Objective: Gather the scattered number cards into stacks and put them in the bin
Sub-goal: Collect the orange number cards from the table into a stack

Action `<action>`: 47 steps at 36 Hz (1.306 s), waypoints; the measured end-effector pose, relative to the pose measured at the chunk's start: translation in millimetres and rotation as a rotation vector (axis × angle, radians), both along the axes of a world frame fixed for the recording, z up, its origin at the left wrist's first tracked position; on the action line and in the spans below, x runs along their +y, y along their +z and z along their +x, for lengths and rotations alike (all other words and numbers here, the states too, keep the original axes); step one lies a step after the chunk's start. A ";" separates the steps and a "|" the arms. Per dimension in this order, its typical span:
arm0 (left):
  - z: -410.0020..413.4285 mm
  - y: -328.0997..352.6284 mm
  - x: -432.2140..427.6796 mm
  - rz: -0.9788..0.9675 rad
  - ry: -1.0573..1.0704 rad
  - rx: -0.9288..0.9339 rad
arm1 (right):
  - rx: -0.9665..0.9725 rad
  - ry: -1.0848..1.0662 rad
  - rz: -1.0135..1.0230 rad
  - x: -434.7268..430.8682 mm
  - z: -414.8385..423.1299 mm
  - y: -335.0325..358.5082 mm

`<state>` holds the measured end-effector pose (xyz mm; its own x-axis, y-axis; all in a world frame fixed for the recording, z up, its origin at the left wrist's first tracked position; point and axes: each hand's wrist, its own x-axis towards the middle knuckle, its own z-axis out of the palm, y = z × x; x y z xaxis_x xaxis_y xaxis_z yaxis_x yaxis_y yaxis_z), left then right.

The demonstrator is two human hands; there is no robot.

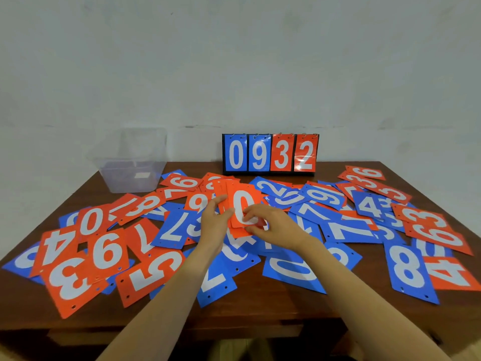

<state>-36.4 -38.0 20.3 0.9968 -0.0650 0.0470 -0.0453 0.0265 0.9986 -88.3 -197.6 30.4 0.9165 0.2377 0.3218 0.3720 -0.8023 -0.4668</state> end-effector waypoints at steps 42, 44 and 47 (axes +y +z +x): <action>131.3 -20.4 -29.2 0.110 -0.021 0.107 | 0.389 -0.491 -0.262 -60.8 141.3 -20.2; 131.4 -22.8 -33.7 0.114 -0.035 0.109 | 0.312 -0.542 -0.158 -71.9 153.4 -20.6; 131.7 -23.3 -40.4 0.129 -0.055 0.126 | 0.309 -0.617 -0.026 -91.5 177.3 -22.1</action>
